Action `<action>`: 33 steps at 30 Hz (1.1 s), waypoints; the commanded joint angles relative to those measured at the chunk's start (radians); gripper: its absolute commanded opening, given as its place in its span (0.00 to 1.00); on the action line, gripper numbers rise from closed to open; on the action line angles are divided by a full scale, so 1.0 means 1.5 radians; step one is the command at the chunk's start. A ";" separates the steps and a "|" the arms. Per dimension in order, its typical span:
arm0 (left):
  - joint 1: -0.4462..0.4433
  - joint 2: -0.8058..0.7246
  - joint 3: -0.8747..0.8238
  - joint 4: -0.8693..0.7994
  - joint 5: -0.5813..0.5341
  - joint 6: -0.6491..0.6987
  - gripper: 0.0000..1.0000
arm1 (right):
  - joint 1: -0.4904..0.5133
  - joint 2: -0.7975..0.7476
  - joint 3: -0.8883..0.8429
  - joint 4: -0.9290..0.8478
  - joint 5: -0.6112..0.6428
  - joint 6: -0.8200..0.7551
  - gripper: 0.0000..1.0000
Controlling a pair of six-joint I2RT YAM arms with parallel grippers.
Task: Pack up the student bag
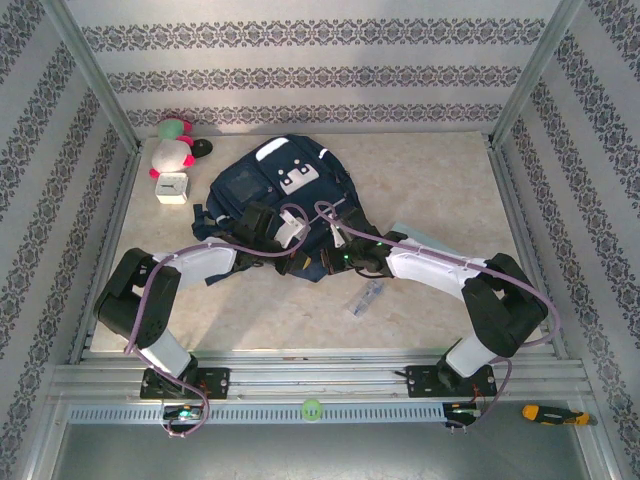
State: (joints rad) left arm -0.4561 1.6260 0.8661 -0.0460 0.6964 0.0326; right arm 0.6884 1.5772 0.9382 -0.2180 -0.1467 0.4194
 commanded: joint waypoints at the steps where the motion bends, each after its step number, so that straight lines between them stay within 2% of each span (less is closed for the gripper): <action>1: 0.007 -0.019 0.031 -0.073 -0.029 0.048 0.00 | -0.036 -0.014 0.008 -0.033 0.021 -0.017 0.00; 7: 0.018 -0.046 0.064 -0.203 -0.112 0.149 0.00 | -0.120 -0.037 -0.006 -0.058 -0.008 -0.041 0.00; 11: 0.034 -0.076 0.074 -0.283 -0.186 0.216 0.00 | -0.145 -0.042 -0.017 -0.046 -0.076 -0.061 0.00; 13: 0.041 -0.093 0.070 -0.313 -0.226 0.245 0.05 | -0.140 -0.041 -0.029 -0.011 -0.151 -0.062 0.00; 15: 0.043 -0.105 0.058 -0.318 -0.255 0.262 0.20 | -0.132 -0.034 -0.040 0.021 -0.203 -0.049 0.00; 16: 0.043 -0.111 0.052 -0.316 -0.249 0.266 0.31 | -0.128 -0.029 -0.044 0.034 -0.223 -0.041 0.00; 18: 0.042 -0.115 0.052 -0.314 -0.190 0.267 0.51 | -0.119 -0.019 -0.048 0.045 -0.238 -0.034 0.00; 19: 0.037 -0.116 0.056 -0.306 -0.158 0.261 0.58 | -0.114 -0.015 -0.049 0.048 -0.245 -0.032 0.00; 21: 0.014 -0.118 0.056 -0.263 -0.140 0.235 0.64 | -0.106 -0.009 -0.049 0.052 -0.254 -0.030 0.00; 26: -0.061 -0.072 0.068 -0.130 -0.161 0.205 0.71 | -0.100 -0.008 -0.052 0.056 -0.254 -0.026 0.00; 31: -0.077 0.014 0.115 -0.056 -0.191 0.176 0.72 | -0.101 -0.010 -0.052 0.055 -0.246 -0.024 0.00; 33: -0.078 0.042 0.133 -0.056 -0.200 0.183 0.69 | -0.103 -0.010 -0.051 0.054 -0.242 -0.021 0.00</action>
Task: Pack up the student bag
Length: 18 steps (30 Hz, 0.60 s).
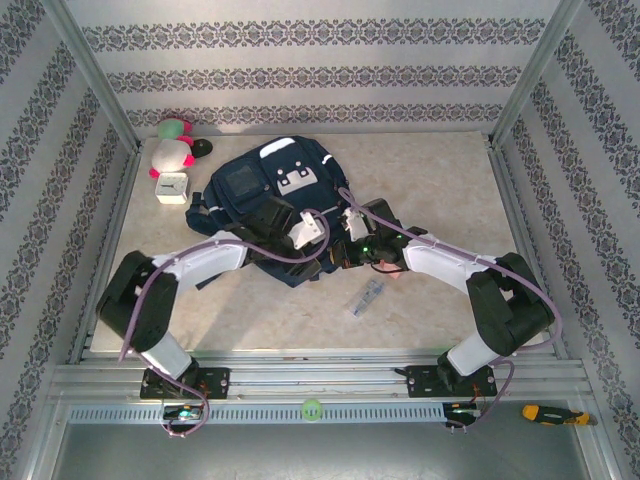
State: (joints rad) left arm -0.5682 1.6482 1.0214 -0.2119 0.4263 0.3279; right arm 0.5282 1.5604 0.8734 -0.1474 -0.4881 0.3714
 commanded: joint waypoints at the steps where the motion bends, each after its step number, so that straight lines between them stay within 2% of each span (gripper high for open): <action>1: -0.003 0.042 0.033 0.054 -0.038 -0.012 0.64 | 0.003 0.001 -0.009 0.006 -0.011 0.012 0.00; 3: -0.002 0.057 0.035 0.040 -0.054 -0.008 0.52 | -0.006 0.003 -0.015 0.015 -0.006 0.021 0.00; 6: -0.002 0.059 0.032 0.035 -0.053 -0.005 0.45 | -0.020 0.006 -0.021 0.024 -0.003 0.034 0.00; 7: -0.002 0.058 0.026 0.036 -0.050 -0.003 0.39 | -0.022 0.007 -0.022 0.024 -0.003 0.035 0.00; 8: -0.002 0.055 0.020 0.038 -0.045 -0.003 0.32 | -0.028 0.008 -0.022 0.026 -0.002 0.035 0.00; 9: -0.002 0.041 0.002 0.043 -0.025 -0.002 0.09 | -0.025 0.013 -0.014 0.024 0.002 0.028 0.00; 10: -0.001 0.031 -0.008 0.051 0.001 -0.002 0.04 | -0.022 0.017 -0.010 0.023 0.007 0.028 0.00; 14: -0.003 0.019 -0.020 0.088 0.071 -0.016 0.02 | -0.004 0.036 0.007 0.024 0.013 0.023 0.00; 18: -0.002 0.026 -0.015 0.105 0.110 -0.037 0.01 | 0.011 0.050 0.021 0.025 0.037 0.020 0.15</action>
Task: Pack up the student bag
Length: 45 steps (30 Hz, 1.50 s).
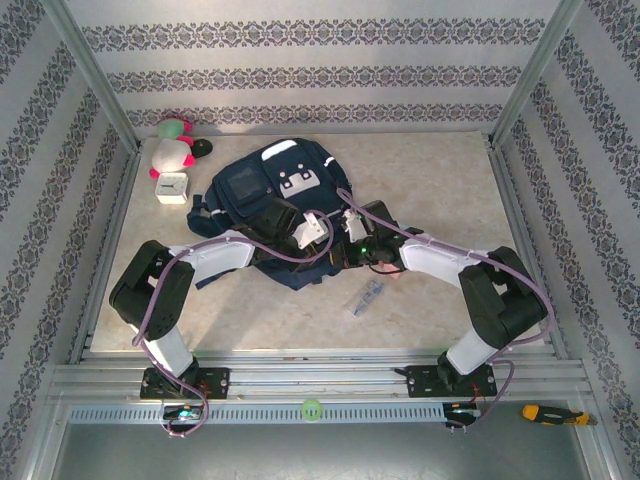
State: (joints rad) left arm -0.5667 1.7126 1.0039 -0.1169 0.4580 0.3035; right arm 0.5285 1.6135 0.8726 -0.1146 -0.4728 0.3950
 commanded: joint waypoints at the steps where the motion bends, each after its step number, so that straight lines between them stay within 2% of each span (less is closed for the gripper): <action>1: -0.003 -0.017 -0.004 0.048 0.094 -0.027 0.01 | 0.013 0.017 0.024 0.003 0.033 0.004 0.18; 3: -0.003 -0.019 -0.006 0.057 0.103 -0.037 0.00 | 0.016 0.021 0.025 0.008 0.039 0.006 0.21; 6: -0.002 -0.024 -0.010 0.069 0.110 -0.051 0.00 | 0.017 0.028 0.026 0.008 0.054 0.010 0.22; 7: -0.003 -0.027 -0.012 0.068 0.109 -0.052 0.00 | 0.017 0.029 0.028 0.000 0.068 0.012 0.20; 11: 0.003 -0.040 -0.017 0.035 0.088 -0.034 0.00 | 0.012 0.015 0.029 -0.040 0.123 0.005 0.00; 16: 0.038 -0.082 -0.035 -0.054 0.066 0.028 0.00 | -0.037 -0.025 0.010 -0.089 0.141 -0.016 0.00; 20: 0.068 -0.138 -0.052 -0.157 0.032 0.110 0.00 | -0.086 -0.056 -0.014 -0.091 0.096 -0.035 0.00; 26: 0.093 -0.202 -0.093 -0.251 -0.058 0.224 0.05 | -0.041 -0.053 -0.032 -0.010 -0.047 -0.026 0.00; 30: 0.096 -0.217 -0.089 -0.281 -0.089 0.235 0.16 | 0.001 -0.045 -0.037 0.018 -0.061 -0.002 0.00; 36: 0.098 -0.215 -0.083 -0.301 -0.088 0.227 0.17 | 0.020 -0.046 -0.059 0.038 -0.031 0.048 0.00; 38: 0.098 -0.212 -0.075 -0.294 -0.030 0.203 0.28 | 0.031 -0.042 -0.060 0.048 -0.035 0.054 0.00; 40: 0.094 -0.211 -0.068 -0.269 0.039 0.165 0.47 | 0.045 -0.035 -0.051 0.050 -0.046 0.050 0.00; 41: 0.084 -0.210 -0.068 -0.239 0.052 0.133 0.53 | 0.051 -0.032 -0.047 0.050 -0.050 0.049 0.00; 45: 0.030 -0.190 -0.067 -0.113 0.021 0.044 0.62 | 0.059 -0.041 -0.043 0.057 -0.057 0.055 0.00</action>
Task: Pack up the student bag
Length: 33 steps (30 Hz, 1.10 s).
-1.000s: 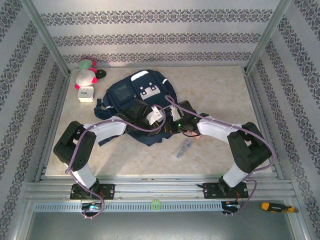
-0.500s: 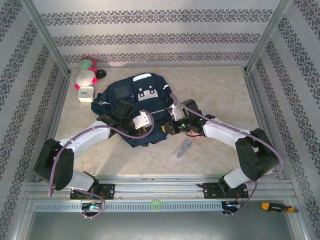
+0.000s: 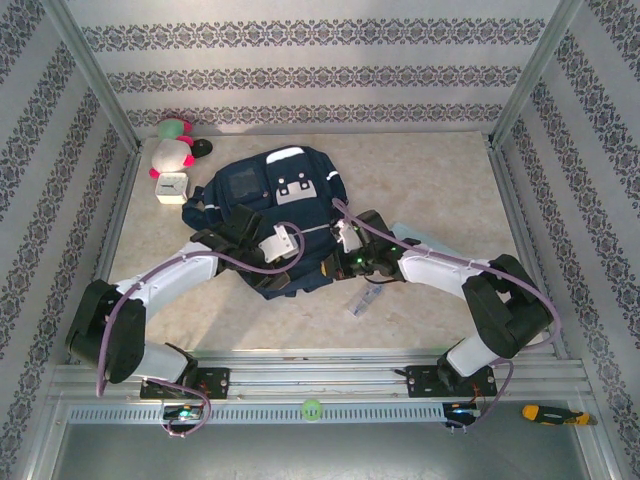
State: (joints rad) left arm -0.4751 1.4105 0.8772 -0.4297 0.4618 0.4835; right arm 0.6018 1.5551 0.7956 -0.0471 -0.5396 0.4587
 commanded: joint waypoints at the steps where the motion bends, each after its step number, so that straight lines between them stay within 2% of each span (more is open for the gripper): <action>1: -0.040 0.025 0.023 0.119 0.014 -0.085 0.63 | 0.012 -0.008 0.009 0.015 -0.013 0.014 0.00; 5: -0.056 0.093 0.060 0.161 -0.023 -0.091 0.64 | 0.013 -0.033 0.005 0.013 -0.017 0.014 0.00; 7: -0.057 0.124 0.079 0.155 -0.023 -0.076 0.56 | 0.011 -0.045 0.001 0.011 -0.016 0.015 0.00; 12: -0.055 0.145 0.115 0.065 -0.021 0.000 0.16 | -0.034 -0.053 -0.015 -0.007 -0.011 0.034 0.00; 14: -0.048 0.123 0.110 0.042 -0.018 0.009 0.04 | -0.060 -0.054 -0.028 -0.004 0.000 0.040 0.00; 18: -0.035 0.047 0.062 0.038 0.020 0.033 0.00 | -0.105 -0.039 -0.027 -0.003 0.006 0.035 0.00; 23: -0.017 -0.058 -0.007 0.049 0.042 0.063 0.00 | -0.135 -0.011 0.003 -0.005 -0.001 0.015 0.00; 27: 0.006 -0.086 -0.014 0.003 0.030 0.075 0.00 | -0.149 -0.004 0.027 -0.017 0.002 0.003 0.00; 31: 0.037 -0.085 -0.017 -0.004 -0.025 0.052 0.00 | -0.145 -0.014 0.035 -0.028 0.000 -0.004 0.00; 33: 0.046 -0.085 -0.017 -0.005 -0.005 0.044 0.00 | -0.133 -0.023 0.031 -0.029 0.000 -0.008 0.00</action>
State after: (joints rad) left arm -0.4335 1.3094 0.8543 -0.3859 0.4694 0.5560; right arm 0.3923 1.5177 0.8490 -0.0406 -0.6178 0.4717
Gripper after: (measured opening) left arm 0.052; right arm 0.043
